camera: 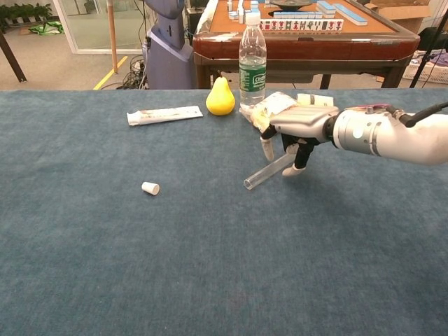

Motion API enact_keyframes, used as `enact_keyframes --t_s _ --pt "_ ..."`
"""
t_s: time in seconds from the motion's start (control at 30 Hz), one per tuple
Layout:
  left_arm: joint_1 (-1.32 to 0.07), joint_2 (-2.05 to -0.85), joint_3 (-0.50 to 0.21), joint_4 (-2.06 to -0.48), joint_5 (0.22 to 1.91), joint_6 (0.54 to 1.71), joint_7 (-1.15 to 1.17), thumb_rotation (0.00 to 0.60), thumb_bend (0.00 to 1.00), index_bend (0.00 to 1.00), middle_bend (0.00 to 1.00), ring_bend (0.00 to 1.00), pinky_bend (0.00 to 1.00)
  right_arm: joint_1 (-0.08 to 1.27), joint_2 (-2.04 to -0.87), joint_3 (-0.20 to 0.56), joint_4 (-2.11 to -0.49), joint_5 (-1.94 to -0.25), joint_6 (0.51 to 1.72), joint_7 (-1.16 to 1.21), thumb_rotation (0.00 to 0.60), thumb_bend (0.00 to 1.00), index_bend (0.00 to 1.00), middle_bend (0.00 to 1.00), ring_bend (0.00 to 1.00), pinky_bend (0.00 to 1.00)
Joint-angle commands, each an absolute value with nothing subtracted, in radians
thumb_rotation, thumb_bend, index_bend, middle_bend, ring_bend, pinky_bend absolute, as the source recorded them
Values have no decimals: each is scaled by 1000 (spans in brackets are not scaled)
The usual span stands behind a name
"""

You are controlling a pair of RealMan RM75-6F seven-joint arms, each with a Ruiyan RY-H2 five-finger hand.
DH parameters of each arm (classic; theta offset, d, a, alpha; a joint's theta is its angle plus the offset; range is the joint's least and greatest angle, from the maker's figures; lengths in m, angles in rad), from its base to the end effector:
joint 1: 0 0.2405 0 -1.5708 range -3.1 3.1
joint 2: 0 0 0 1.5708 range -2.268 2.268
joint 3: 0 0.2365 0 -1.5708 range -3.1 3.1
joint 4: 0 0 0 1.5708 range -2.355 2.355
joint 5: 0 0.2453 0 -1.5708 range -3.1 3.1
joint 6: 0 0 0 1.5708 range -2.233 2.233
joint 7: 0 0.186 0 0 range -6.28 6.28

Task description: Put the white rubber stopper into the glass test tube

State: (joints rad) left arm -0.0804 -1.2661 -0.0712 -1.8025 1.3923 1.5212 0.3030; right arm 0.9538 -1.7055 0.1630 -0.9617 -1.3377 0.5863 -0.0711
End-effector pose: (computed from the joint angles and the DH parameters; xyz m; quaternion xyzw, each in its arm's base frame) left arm -0.2560 0.2218 0.0730 -0.5570 -0.4178 -0.3836 0.6067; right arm -0.1330 -0.4465 -0.1162 0.8361 -0.3081 0.2671 0.3669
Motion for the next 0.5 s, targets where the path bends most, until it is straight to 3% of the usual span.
enact_keyframes --t_s 0.03,0.5 --pt "-80 -1267 -71 -1801 1391 1521 300 600 270 296 398 363 322 960 -1713 160 -950 -1334 581 -68 600 263 458 1000 1000 1000" --pt "-78 -1268 -71 -1795 1383 1514 286 600 270 296 398 363 321 979 -1739 152 -905 -1306 561 -83 600 325 458 1000 1000 1000"
